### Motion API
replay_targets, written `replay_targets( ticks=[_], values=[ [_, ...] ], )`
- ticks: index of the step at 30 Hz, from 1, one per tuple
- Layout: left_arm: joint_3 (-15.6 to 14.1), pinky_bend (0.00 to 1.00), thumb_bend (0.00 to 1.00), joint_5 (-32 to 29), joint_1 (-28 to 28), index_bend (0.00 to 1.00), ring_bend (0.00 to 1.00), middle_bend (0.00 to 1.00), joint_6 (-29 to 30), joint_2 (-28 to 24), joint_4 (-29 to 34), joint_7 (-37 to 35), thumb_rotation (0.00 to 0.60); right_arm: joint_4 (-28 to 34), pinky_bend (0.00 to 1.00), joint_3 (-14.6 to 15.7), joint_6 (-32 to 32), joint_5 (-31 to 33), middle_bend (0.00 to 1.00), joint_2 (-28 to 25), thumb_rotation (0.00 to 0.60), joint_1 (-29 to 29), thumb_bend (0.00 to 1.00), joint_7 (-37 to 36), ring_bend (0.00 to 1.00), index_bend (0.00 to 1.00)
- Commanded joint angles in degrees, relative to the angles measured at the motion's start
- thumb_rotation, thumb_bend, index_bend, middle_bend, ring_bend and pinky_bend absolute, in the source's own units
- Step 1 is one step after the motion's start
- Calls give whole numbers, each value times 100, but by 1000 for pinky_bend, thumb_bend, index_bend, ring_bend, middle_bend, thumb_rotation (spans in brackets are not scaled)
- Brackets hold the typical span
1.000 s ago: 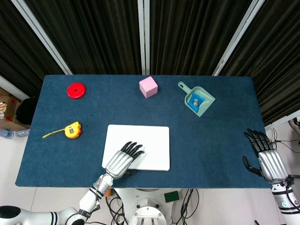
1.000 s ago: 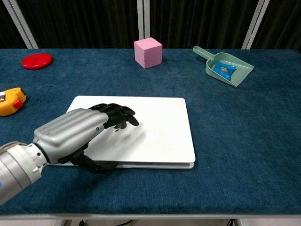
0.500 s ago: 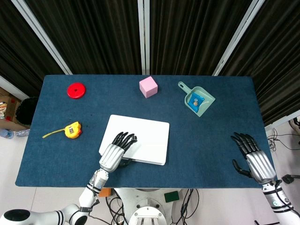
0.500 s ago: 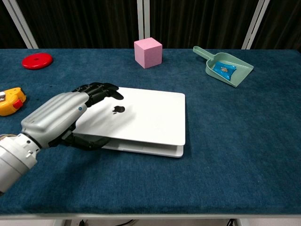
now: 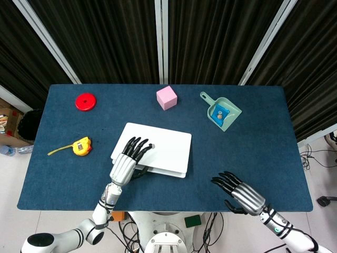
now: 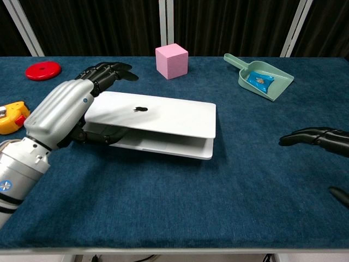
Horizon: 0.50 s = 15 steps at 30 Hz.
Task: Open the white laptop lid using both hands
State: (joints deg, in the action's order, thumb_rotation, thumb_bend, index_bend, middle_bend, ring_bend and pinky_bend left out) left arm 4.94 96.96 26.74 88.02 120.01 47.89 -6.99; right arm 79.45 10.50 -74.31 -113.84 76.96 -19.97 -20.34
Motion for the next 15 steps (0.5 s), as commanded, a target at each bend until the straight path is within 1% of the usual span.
replay_targets(
  ticks=[1, 6, 10, 15],
  values=[
    [35, 69, 557, -18, 58, 184, 29, 104, 6, 0, -5, -6, 600, 81, 0, 15, 213, -99, 57, 148, 598, -197, 590, 177, 0, 0],
    [47, 69, 557, -47, 141, 184, 29, 104, -36, -36, 54, 64, 600, 163, 0, -93, 482, -85, 48, 408, 593, -455, 590, 513, 0, 0],
    [46, 68, 556, -69, 187, 184, 29, 104, -61, -40, 93, 92, 600, 85, 0, -234, 633, -40, 42, 695, 592, -671, 590, 641, 0, 0],
    [67, 68, 558, -118, 243, 184, 29, 104, -98, -39, 104, 118, 600, -25, 0, -434, 955, 196, 41, 963, 592, -955, 590, 766, 0, 0]
  ],
)
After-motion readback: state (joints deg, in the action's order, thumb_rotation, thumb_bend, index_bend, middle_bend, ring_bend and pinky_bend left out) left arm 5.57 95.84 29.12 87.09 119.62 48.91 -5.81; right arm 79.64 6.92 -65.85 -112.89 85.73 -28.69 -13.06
